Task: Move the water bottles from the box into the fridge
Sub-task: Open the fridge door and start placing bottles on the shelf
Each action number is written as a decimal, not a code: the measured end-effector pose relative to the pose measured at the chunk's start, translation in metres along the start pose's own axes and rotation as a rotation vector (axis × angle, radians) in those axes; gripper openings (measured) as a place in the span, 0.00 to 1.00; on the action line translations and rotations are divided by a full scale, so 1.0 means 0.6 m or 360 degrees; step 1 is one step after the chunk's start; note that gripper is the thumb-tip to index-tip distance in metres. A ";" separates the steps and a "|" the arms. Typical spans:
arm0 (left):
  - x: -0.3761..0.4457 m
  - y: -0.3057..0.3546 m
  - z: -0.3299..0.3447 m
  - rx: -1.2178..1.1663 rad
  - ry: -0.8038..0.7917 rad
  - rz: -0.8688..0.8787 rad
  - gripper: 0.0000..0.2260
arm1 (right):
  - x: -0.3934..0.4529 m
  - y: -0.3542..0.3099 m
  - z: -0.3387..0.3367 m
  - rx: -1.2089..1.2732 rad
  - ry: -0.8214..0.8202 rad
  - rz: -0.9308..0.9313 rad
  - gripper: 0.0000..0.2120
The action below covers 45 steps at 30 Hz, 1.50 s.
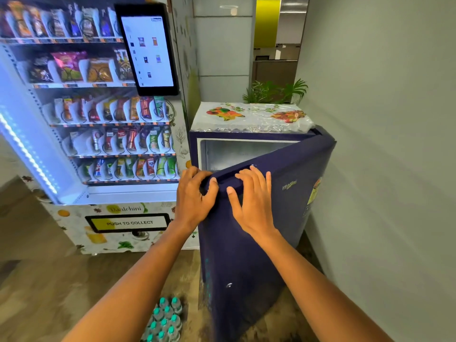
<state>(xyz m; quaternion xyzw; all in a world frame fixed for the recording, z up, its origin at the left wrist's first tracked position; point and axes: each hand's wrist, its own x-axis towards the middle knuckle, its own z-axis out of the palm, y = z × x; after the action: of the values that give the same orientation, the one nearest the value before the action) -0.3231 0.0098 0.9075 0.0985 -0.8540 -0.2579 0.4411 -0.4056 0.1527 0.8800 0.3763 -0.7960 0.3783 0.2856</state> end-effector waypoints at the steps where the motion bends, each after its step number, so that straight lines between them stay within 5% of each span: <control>1: -0.007 0.010 -0.003 -0.0036 -0.0020 0.0041 0.14 | -0.010 -0.002 -0.011 0.0042 0.0029 0.0030 0.25; 13: -0.102 0.159 0.014 -0.0382 -0.0220 0.0294 0.08 | -0.123 -0.022 -0.156 0.0128 0.0092 0.0356 0.29; 24: -0.144 0.286 0.056 -0.0430 -0.0761 0.0636 0.22 | -0.191 0.010 -0.334 -0.0292 0.0026 0.0484 0.26; 36: -0.180 0.466 0.206 -0.0696 -0.0931 0.0718 0.22 | -0.268 0.157 -0.500 -0.0553 0.0168 0.0498 0.23; 45: -0.193 0.609 0.349 -0.0525 -0.1061 0.0677 0.24 | -0.276 0.305 -0.621 -0.0809 0.0057 0.0645 0.27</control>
<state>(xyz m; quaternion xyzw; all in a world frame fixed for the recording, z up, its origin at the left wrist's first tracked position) -0.4014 0.4395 0.9186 -0.2404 -0.8984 -0.3119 0.1941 -0.4002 0.5993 0.8917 0.1202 -0.9186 0.2230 0.3033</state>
